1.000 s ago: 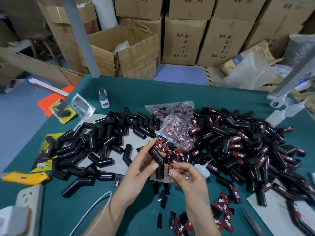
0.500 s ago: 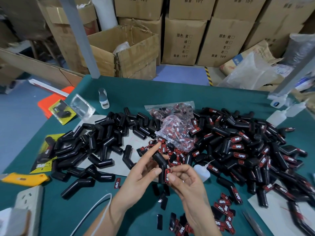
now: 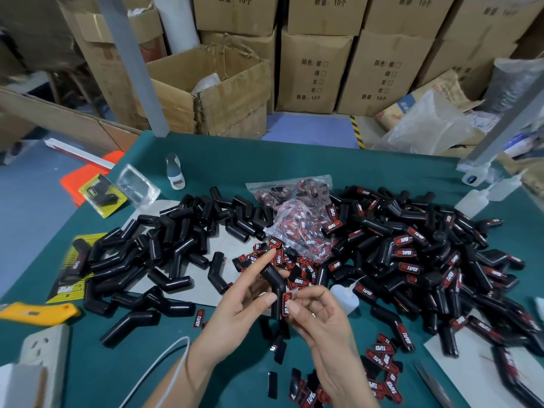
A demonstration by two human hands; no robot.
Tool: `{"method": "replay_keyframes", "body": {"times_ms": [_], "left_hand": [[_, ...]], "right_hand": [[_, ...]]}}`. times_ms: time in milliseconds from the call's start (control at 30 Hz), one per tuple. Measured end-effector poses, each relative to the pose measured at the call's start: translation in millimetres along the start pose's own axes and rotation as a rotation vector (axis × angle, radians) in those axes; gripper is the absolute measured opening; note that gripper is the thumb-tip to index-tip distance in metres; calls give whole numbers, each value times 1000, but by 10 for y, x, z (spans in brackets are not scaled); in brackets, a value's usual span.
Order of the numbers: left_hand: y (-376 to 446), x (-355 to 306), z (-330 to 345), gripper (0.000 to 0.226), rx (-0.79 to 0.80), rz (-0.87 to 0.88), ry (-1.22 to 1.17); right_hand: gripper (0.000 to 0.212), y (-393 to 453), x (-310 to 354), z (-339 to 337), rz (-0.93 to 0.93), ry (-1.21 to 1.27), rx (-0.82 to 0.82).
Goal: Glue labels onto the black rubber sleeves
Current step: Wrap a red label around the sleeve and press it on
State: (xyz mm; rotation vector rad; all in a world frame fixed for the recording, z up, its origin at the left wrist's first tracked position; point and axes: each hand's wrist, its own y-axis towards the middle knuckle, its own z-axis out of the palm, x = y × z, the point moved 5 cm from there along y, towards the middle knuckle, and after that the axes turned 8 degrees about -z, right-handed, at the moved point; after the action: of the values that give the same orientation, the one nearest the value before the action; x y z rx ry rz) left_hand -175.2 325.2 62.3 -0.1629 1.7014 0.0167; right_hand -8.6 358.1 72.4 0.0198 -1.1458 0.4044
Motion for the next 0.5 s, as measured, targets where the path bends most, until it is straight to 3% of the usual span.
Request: {"method": "replay_keyframes", "body": {"times_ms": [500], "left_hand": [[12,51,1,67,6,-21,1]], "right_hand": [[23,3,-18,-7,1,6,-4]]}}
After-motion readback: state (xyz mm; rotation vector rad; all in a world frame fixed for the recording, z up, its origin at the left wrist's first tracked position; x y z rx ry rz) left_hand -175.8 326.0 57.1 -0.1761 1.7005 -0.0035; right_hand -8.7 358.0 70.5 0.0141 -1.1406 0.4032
